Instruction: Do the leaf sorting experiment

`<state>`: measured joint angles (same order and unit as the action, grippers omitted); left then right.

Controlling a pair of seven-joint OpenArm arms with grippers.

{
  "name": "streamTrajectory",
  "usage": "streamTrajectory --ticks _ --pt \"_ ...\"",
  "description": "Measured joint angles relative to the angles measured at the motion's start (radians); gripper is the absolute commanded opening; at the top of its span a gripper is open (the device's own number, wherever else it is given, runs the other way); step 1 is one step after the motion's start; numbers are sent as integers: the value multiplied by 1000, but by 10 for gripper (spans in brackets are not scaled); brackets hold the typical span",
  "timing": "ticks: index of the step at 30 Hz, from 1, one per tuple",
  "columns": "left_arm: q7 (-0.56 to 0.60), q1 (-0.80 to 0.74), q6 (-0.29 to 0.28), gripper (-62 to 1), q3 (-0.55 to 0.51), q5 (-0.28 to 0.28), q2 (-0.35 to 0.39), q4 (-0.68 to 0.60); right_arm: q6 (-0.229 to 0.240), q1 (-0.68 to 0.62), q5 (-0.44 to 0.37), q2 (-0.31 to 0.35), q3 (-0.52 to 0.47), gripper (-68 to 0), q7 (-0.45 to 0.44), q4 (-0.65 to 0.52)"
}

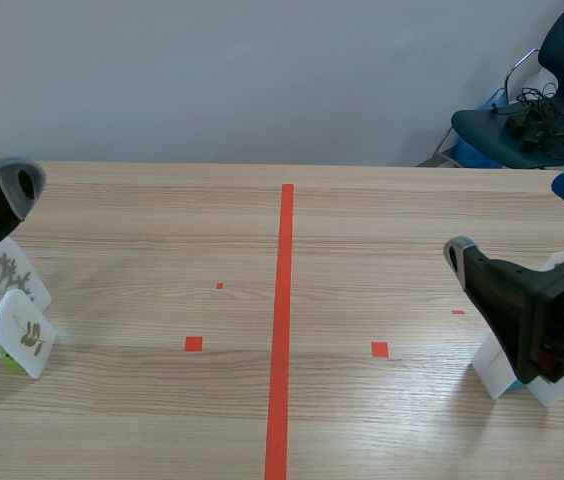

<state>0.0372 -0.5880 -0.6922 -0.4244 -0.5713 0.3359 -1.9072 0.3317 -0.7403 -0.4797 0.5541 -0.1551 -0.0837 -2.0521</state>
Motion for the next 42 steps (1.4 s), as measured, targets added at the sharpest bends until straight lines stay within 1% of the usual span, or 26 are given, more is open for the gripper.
streamTrajectory --ticks 2,5,8,13,16,22,25,26,28,32,33,34,38,40,42 --pt "-32 -19 -2 14 0 2 0 -73 -14 0 0 0 0 4 0 0" --pt "-107 -24 -2 14 6 6 0 -118 -26 0 0 0 0 4 0 0" --pt "-139 -24 -2 14 29 6 0 -114 -26 0 0 0 0 4 0 0" --pt "-154 -24 -2 14 66 7 0 -90 -29 0 0 0 0 4 0 0" --pt "-154 -24 -2 14 85 30 0 -84 -29 0 0 0 0 4 0 0" --pt "-183 -24 -2 14 127 29 1 -82 -29 0 0 0 0 4 0 0" --pt "-182 -24 -2 14 141 31 23 -72 -29 0 0 0 0 4 0 0" --pt "-181 -23 -2 14 143 44 33 -64 -29 0 0 0 0 4 0 0" --pt "-178 -14 -2 14 146 89 52 -36 -29 0 0 0 0 4 0 0" --pt "-139 2 -2 14 184 95 85 70 -29 0 0 0 0 4 0 0" --pt "-132 11 -2 14 197 111 88 103 -29 0 0 0 0 4 0 0" --pt "-126 23 -2 14 212 141 88 138 -29 0 0 0 0 4 0 0" --pt "-61 102 -3 14 294 196 87 296 -29 0 0 0 0 4 0 0" --pt "-25 156 -3 14 351 246 87 369 -29 0 0 0 0 4 0 0" --pt "21 212 -2 14 414 318 85 434 -29 0 0 0 0 4 0 0"
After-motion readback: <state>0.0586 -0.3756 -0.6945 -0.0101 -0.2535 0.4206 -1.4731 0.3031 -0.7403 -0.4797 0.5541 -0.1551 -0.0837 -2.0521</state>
